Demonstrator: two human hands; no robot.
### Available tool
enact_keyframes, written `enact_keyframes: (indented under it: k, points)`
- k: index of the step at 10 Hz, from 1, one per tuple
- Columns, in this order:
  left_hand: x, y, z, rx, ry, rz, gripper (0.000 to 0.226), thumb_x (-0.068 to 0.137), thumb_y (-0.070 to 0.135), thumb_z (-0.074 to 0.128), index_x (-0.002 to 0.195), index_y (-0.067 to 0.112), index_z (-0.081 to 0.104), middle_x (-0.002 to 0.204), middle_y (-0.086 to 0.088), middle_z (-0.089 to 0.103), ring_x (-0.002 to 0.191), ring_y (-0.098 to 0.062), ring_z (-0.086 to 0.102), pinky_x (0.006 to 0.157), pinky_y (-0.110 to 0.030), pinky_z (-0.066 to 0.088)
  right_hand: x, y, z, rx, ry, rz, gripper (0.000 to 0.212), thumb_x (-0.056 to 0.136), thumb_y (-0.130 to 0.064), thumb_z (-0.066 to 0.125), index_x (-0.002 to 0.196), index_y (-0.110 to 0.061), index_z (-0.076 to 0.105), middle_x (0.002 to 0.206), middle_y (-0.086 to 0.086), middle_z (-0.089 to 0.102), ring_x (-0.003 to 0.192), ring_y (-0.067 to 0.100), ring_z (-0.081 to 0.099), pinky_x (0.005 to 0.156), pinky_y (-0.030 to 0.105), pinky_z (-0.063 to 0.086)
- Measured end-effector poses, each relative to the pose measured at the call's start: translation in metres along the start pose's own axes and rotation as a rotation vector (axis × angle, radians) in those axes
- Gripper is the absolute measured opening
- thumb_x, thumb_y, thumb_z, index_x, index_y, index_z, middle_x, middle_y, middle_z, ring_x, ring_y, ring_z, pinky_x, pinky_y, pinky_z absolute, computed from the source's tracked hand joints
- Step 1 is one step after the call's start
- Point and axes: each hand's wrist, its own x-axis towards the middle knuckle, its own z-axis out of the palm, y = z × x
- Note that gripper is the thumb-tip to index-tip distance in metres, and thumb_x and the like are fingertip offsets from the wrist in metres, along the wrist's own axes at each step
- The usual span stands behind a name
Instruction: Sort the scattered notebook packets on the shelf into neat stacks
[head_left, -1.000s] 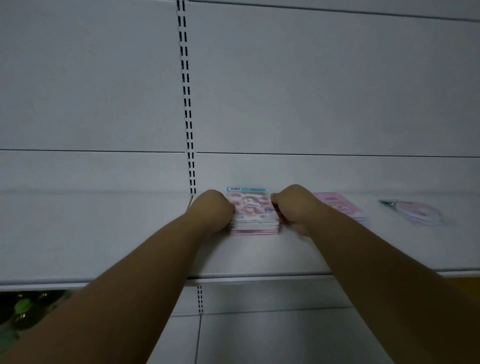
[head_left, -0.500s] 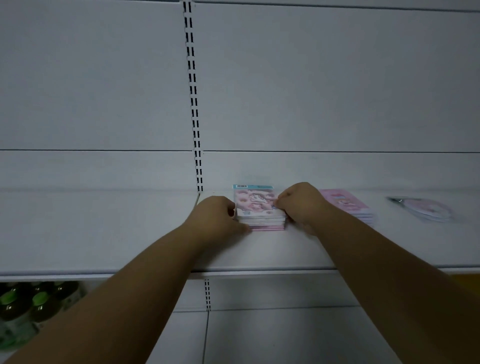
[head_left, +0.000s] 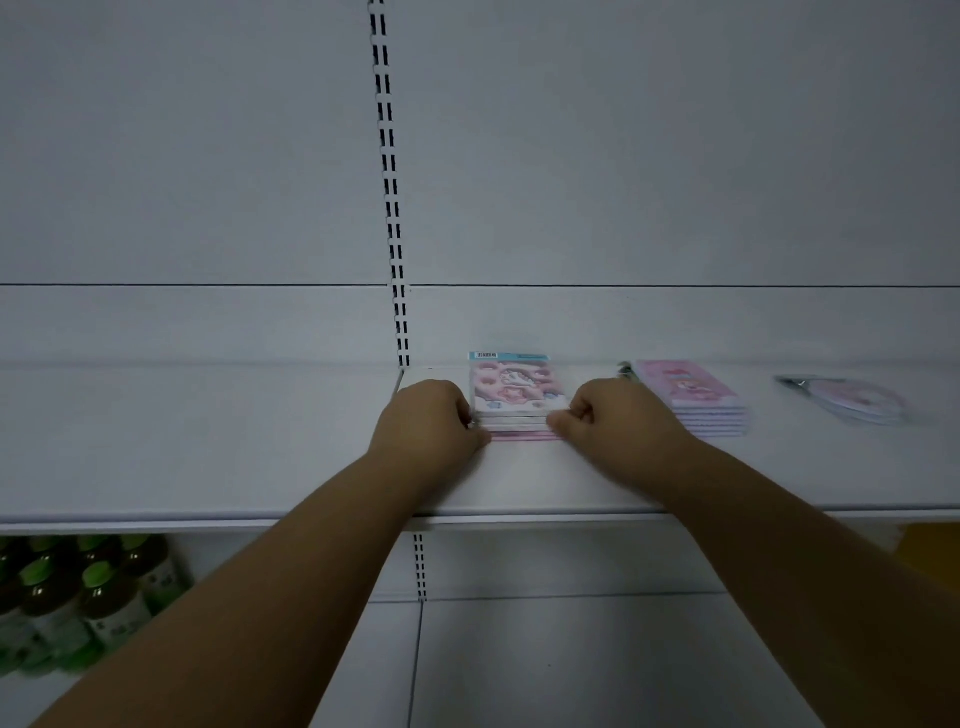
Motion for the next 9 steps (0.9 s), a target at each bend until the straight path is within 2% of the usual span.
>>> enact_keyframes:
  k: [1,2,5,6,7,8,9]
  points:
    - [0.001,-0.001,0.000,-0.007,-0.004,0.012,0.021,0.075,0.036,0.074,0.084,0.017,0.069,0.080,0.002,0.066,0.074,-0.015,0.055,0.063,-0.025,0.040,0.000,0.001,0.000,-0.023,-0.003,-0.045,0.030,0.090,-0.037,0.056,0.071,-0.014,0.056,0.067,0.003,0.056,0.067,0.020,0.052,0.056,0.030,0.031]
    - [0.001,-0.002,0.000,-0.014,-0.002,0.016,0.020,0.077,0.036,0.073,0.084,0.018,0.069,0.080,0.002,0.065,0.074,-0.016,0.056,0.063,-0.025,0.039,0.000,0.005,-0.001,-0.013,0.001,-0.066,0.027,0.091,-0.034,0.056,0.071,-0.017,0.054,0.069,0.003,0.056,0.067,0.019,0.051,0.060,0.029,0.032]
    - [0.001,-0.001,0.000,-0.012,0.008,0.007,0.016,0.078,0.034,0.073,0.079,0.019,0.068,0.077,0.002,0.065,0.074,-0.016,0.056,0.062,-0.025,0.038,0.004,0.008,-0.002,-0.116,-0.035,-0.151,0.029,0.093,-0.035,0.052,0.068,-0.019,0.050,0.062,-0.005,0.047,0.068,0.019,0.050,0.061,0.029,0.033]
    - [0.003,-0.001,-0.001,-0.006,0.006,0.009,0.017,0.078,0.034,0.073,0.082,0.018,0.069,0.080,0.001,0.065,0.077,-0.017,0.056,0.065,-0.025,0.039,0.005,0.008,-0.002,-0.118,-0.040,-0.153,0.030,0.093,-0.035,0.052,0.066,-0.022,0.047,0.064,-0.004,0.049,0.069,0.020,0.050,0.062,0.029,0.033]
    - [0.000,0.001,-0.005,0.046,-0.021,0.022,0.021,0.079,0.036,0.071,0.075,0.015,0.070,0.074,-0.001,0.066,0.072,-0.018,0.059,0.061,-0.026,0.041,0.003,0.006,-0.006,-0.134,-0.040,-0.140,0.027,0.090,-0.037,0.056,0.070,-0.019,0.052,0.073,0.002,0.060,0.072,0.021,0.054,0.062,0.030,0.037]
    - [-0.005,0.004,-0.013,0.115,-0.037,0.010,0.031,0.078,0.043,0.069,0.063,0.015,0.065,0.057,0.001,0.058,0.059,-0.016,0.057,0.053,-0.025,0.039,-0.004,0.005,-0.013,-0.170,0.008,-0.114,0.025,0.087,-0.041,0.058,0.076,-0.018,0.054,0.076,0.001,0.059,0.071,0.019,0.052,0.062,0.029,0.036]
    - [-0.017,0.013,-0.015,0.141,0.010,0.029,0.031,0.080,0.045,0.065,0.065,0.019,0.060,0.061,0.003,0.057,0.061,-0.016,0.056,0.054,-0.026,0.040,-0.015,0.006,-0.015,-0.159,0.131,-0.154,0.022,0.087,-0.038,0.058,0.089,-0.016,0.058,0.088,0.006,0.062,0.079,0.022,0.054,0.066,0.030,0.038]
